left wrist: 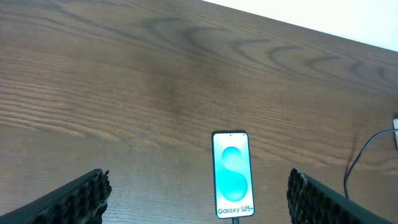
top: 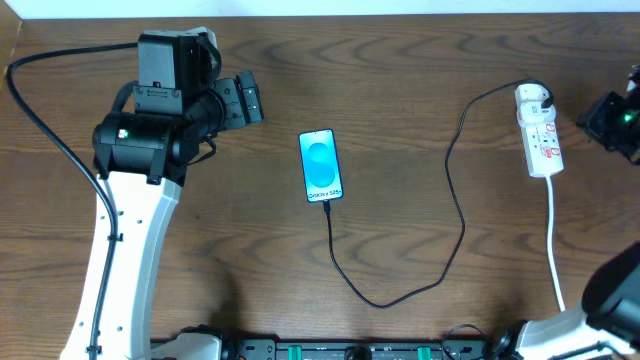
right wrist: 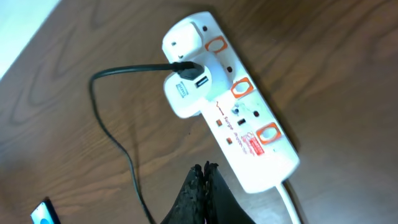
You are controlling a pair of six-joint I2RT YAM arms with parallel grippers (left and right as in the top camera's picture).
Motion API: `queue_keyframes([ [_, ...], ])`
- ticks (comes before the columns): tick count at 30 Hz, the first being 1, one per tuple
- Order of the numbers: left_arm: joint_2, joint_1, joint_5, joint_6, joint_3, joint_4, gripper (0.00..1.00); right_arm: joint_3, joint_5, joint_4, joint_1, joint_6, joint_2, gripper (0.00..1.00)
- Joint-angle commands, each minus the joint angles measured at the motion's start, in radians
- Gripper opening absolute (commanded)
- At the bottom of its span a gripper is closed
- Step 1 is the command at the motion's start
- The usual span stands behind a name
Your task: Plug charger to phone and switch on socket
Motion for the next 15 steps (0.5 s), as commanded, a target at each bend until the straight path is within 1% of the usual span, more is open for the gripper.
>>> queue_keyframes([
  [1, -0.004, 0.000, -0.016, 0.005, -0.004, -0.003, 0.93, 0.014, -0.063, 0.023, -0.013, -0.035, 0.063, 0.01],
  [7, -0.004, 0.000, -0.017, 0.005, -0.004, -0.003, 0.93, 0.014, -0.063, 0.107, -0.017, -0.032, 0.143, 0.01],
  [15, -0.004, 0.000, -0.016, 0.005, -0.004, -0.003, 0.93, 0.014, -0.058, 0.173, -0.018, -0.026, 0.212, 0.01],
])
